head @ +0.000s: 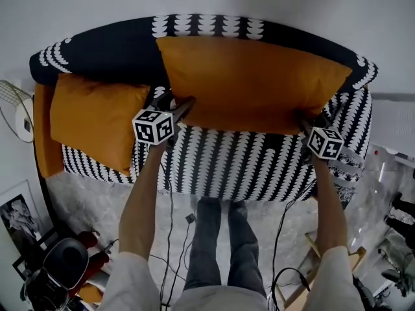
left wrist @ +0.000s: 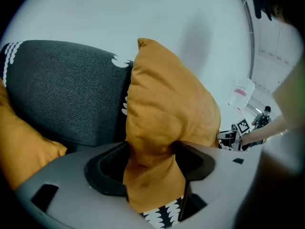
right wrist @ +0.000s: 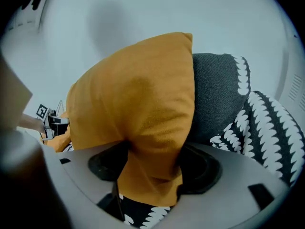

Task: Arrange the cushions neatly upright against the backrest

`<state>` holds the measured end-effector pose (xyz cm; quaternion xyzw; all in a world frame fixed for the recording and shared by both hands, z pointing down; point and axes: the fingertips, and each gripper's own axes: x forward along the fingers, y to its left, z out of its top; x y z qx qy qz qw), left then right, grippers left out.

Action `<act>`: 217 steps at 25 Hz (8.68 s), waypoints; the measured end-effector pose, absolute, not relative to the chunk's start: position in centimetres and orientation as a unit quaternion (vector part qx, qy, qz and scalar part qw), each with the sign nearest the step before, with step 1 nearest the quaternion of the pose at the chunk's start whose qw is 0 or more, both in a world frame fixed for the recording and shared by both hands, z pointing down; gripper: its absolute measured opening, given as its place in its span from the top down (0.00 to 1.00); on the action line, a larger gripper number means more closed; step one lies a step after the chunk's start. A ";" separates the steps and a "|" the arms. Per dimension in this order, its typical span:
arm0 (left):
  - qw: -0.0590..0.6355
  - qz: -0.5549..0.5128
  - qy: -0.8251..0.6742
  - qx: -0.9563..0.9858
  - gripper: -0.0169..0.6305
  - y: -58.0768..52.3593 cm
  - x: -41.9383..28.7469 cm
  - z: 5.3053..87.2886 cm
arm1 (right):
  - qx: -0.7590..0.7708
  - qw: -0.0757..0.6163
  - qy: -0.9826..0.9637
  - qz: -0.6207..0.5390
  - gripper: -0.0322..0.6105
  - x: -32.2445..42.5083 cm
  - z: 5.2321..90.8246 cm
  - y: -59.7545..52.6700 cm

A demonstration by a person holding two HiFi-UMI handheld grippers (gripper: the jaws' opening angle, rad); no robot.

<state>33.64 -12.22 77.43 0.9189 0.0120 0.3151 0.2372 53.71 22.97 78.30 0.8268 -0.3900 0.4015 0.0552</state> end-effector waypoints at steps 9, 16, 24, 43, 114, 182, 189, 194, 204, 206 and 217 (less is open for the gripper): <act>0.276 0.289 -0.054 0.915 0.50 -10.6 27.8 73.0 | 0.837 0.008 -0.392 0.381 0.39 49.9 72.1 27.4; 0.214 0.270 -0.062 0.937 0.93 -7.3 25.4 67.0 | 0.831 0.056 -0.439 0.336 0.89 47.1 66.3 26.8; 0.210 0.252 -0.074 0.942 0.93 -5.4 20.9 63.9 | 0.811 0.064 -0.486 0.320 0.91 43.5 63.3 26.0; 0.232 0.205 -0.304 0.901 0.93 -17.3 -10.6 62.0 | 0.619 0.146 -0.721 0.275 0.91 19.7 62.6 -4.6; 0.242 0.247 -0.301 0.888 0.93 -51.6 -14.9 68.4 | 0.605 0.139 -0.706 0.342 0.91 7.3 69.4 -39.2; 0.250 0.488 0.008 0.836 0.65 -68.4 -1.8 86.0 | 0.664 -0.179 -0.395 0.610 0.60 9.2 90.1 -34.3; 0.251 0.453 -0.010 0.856 0.66 -67.5 -2.7 83.3 | 0.672 -0.160 -0.424 0.585 0.68 9.2 88.0 -34.0; 0.258 0.372 -0.022 0.892 0.66 -65.5 -2.1 78.8 | 0.702 -0.137 -0.460 0.526 0.67 12.2 83.3 -33.0; 0.258 0.245 -0.035 0.934 0.64 -64.1 3.7 69.4 | 0.752 -0.078 -0.517 0.401 0.65 22.3 71.8 -33.2; 0.263 0.232 -0.036 0.936 0.63 -63.9 4.0 68.7 | 0.753 -0.070 -0.524 0.391 0.65 23.2 70.9 -33.2; 0.258 0.239 -0.041 0.935 0.56 -64.8 5.3 71.9 | 0.753 -0.056 -0.518 0.401 0.56 24.9 74.4 -33.5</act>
